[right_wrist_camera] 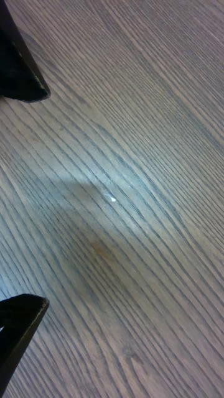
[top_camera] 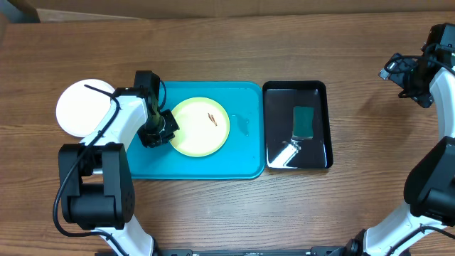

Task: Clean dirty plates on tray and stack at the side
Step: 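Hold the yellow plate steady on the teal tray with left gripper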

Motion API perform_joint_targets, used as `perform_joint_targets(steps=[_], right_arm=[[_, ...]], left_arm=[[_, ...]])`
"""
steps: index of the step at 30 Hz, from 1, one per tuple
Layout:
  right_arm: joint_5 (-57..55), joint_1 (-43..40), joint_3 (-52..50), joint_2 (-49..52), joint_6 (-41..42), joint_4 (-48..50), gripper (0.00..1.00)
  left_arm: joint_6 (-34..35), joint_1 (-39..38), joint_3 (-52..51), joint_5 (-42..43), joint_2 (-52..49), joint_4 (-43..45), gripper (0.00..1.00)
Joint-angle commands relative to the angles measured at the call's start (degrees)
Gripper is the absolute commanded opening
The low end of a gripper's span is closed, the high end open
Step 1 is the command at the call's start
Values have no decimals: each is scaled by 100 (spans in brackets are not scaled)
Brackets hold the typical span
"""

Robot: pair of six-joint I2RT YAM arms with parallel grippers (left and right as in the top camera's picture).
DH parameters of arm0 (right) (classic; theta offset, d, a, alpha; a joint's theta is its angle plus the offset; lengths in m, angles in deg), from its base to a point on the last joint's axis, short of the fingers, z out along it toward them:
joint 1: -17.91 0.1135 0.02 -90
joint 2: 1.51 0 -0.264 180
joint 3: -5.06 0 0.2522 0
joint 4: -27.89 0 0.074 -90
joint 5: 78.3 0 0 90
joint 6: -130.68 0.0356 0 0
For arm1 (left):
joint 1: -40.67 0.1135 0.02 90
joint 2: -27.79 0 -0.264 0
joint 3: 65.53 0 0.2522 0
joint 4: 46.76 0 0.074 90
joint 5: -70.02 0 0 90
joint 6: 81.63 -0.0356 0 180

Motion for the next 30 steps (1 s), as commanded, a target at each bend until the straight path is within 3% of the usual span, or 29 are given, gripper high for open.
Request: perform_joint_targets(steps=[1,15,30], right_arm=[[20,2,76,-57,24,33,100],[20,2,76,-57,24,33,100],[20,2,76,-57,22,33,100]], left_arm=[[59,-57,-76,-63,90,4,16],[59,-81,-98,-107,90,59,15],[59,-81,-98,-105,90,157,4]])
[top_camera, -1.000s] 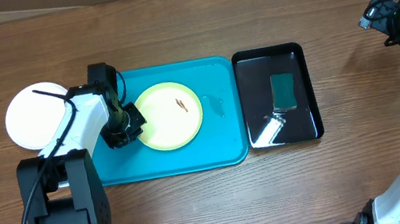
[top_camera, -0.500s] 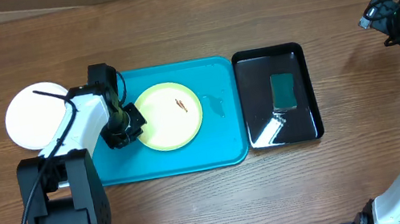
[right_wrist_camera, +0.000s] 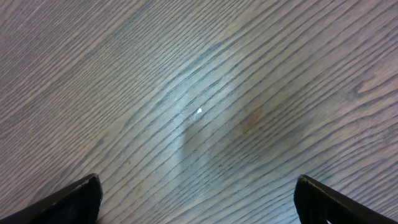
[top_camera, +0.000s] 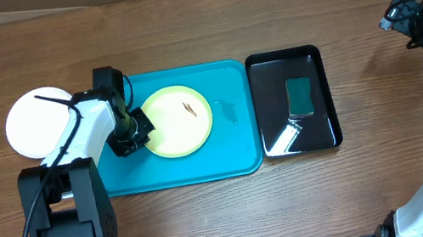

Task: Clean dirty plates on tray and stack at the side
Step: 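Hold the yellow plate steady on the teal tray with left gripper, then move right gripper down into black tray toward the green sponge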

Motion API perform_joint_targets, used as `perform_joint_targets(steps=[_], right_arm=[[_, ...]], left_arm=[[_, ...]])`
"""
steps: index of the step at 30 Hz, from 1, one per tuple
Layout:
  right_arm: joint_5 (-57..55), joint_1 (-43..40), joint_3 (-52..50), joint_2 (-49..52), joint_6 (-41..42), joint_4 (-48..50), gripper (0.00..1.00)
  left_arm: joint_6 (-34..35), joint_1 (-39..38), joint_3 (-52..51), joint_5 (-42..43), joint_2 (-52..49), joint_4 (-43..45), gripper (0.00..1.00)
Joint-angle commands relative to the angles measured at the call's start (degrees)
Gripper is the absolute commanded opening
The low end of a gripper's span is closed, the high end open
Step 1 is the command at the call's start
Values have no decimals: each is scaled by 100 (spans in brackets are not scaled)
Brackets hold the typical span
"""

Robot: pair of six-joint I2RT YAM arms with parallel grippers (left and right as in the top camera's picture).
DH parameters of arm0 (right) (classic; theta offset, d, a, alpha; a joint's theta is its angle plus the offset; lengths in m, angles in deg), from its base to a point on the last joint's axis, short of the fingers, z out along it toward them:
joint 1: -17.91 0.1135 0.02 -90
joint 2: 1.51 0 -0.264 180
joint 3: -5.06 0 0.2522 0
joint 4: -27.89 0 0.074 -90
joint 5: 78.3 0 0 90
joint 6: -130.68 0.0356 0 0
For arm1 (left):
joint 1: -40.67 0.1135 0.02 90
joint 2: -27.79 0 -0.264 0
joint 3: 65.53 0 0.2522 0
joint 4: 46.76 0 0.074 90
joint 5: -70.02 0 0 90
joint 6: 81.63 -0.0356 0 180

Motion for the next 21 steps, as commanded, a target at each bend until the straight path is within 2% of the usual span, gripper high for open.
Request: perform_joint_targets(steps=[1,5,13,17,21], right_arm=[[22,2,76,-57,24,33,100],[358,2,76,-57,31,13,100],[2664,2,76,-59,-9,-619,100],[4041,179,76,-70,-793,-780,96],[4175,586,76,-70,-1165,-1252,96]], left_arm=[[55,-79,-63,-103,90,26,4],[52,-79,-63,-103,90,22,4],[55,-79,-63,-101,90,22,5],[55,-79,-63,-101,90,24,5],[55,-79,-63,-101,90,26,5]])
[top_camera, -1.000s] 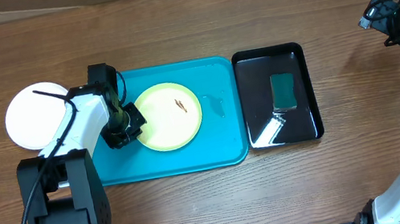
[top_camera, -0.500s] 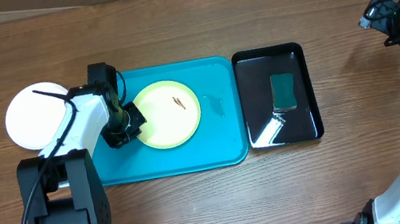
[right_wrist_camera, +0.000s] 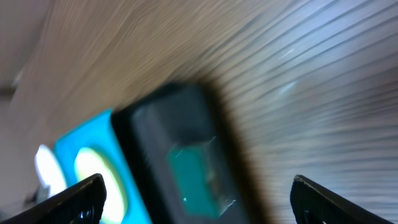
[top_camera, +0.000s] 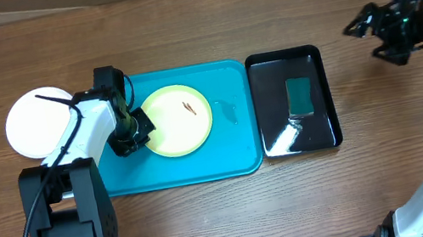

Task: Clean dirty plates on tray and stack at the side
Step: 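Move right gripper down into black tray toward the green sponge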

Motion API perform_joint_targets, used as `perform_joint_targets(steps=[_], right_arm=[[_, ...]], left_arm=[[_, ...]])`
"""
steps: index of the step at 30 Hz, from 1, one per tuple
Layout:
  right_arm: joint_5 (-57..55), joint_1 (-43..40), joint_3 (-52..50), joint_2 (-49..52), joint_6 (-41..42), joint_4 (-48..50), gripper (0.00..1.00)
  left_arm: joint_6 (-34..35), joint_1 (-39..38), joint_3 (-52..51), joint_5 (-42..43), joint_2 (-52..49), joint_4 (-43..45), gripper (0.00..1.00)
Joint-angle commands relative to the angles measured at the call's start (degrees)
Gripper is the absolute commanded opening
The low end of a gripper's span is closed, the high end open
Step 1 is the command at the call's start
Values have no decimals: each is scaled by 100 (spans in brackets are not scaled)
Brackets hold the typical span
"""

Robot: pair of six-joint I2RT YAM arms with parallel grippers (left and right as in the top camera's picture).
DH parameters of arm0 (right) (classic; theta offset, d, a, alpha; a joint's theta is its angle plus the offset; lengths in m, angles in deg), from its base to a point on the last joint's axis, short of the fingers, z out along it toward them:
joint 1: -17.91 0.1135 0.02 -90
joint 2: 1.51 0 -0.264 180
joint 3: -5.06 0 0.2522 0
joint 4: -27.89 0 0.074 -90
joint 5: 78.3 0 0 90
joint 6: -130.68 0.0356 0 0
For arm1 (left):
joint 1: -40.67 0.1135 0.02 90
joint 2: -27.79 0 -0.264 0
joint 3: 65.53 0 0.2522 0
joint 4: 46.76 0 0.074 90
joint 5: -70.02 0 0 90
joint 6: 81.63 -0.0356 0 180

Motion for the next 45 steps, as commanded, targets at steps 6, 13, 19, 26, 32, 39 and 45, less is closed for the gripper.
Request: perform_joint_targets(steps=[6,13,19,26,32,39,45], right_arm=[[-575,1233,76,-70,-713,-660,96],[-1923,2400,70,-70,-710,-721,97],[-3567,2955,61,-68,-116,-695,97],[-3637,3053,-221,-63,243,-437,89],[-3637,3115,-907,-59,411,402,82],[-3729,3287,-1541,-52,409,1204,73],[-4050,3305,-1943,-13,407,1707,74]], left_arm=[[-9,-44,-63,-85,90,11,5],[39,-44,-63,-81,90,50,4],[33,-44,-63,-81,90,35,4],[35,-44,-63,-81,90,24,4],[35,-44,-63,-81,90,22,4],[33,-44,-63,-81,90,13,4],[35,-44,-63,-81,90,11,5]])
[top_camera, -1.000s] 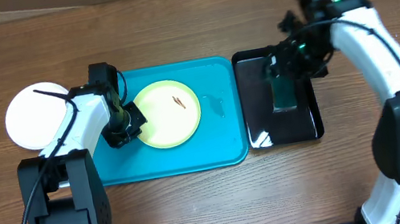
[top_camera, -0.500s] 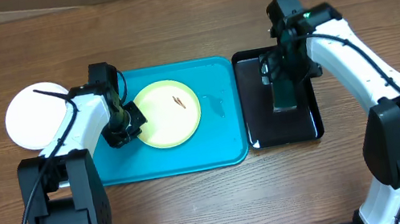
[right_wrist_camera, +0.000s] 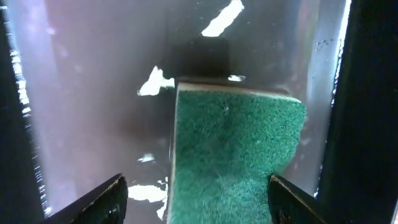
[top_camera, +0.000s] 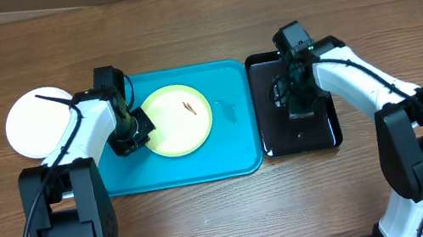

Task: Clean dirty plates on tray and stack at the side
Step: 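Move right gripper down into black tray toward the green sponge, then grasp the green sponge with right gripper inside the black tray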

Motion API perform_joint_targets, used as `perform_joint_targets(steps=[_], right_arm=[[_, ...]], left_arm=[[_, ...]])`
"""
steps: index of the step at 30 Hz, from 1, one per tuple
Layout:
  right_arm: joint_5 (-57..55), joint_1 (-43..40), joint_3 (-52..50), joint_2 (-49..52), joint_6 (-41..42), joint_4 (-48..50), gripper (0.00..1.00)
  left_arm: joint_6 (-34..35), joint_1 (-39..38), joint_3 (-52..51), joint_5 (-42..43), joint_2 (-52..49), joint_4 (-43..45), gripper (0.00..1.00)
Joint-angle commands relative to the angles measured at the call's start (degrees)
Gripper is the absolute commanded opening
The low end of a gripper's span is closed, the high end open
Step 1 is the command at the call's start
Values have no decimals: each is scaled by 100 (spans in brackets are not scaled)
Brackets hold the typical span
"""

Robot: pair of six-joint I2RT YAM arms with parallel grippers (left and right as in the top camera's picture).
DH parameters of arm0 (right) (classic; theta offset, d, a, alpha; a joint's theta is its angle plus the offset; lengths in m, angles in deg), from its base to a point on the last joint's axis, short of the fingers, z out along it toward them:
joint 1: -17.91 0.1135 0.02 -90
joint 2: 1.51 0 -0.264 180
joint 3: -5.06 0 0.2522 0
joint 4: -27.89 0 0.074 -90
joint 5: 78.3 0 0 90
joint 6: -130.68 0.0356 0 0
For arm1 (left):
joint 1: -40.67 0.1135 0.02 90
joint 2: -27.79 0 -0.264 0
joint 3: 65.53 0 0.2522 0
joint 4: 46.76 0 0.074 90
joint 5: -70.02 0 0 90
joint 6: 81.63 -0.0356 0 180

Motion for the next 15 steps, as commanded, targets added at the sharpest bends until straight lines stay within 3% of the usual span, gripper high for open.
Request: perform_joint_targets(steps=[1,15], right_arm=[[-225,2,-216,-9,42,249,74],[-201,-2,24,-46,42,63,78]], left_arm=[[37,-44,-63,-79,90,-4,4],[35,-44,-63,-81,90,-37,4]])
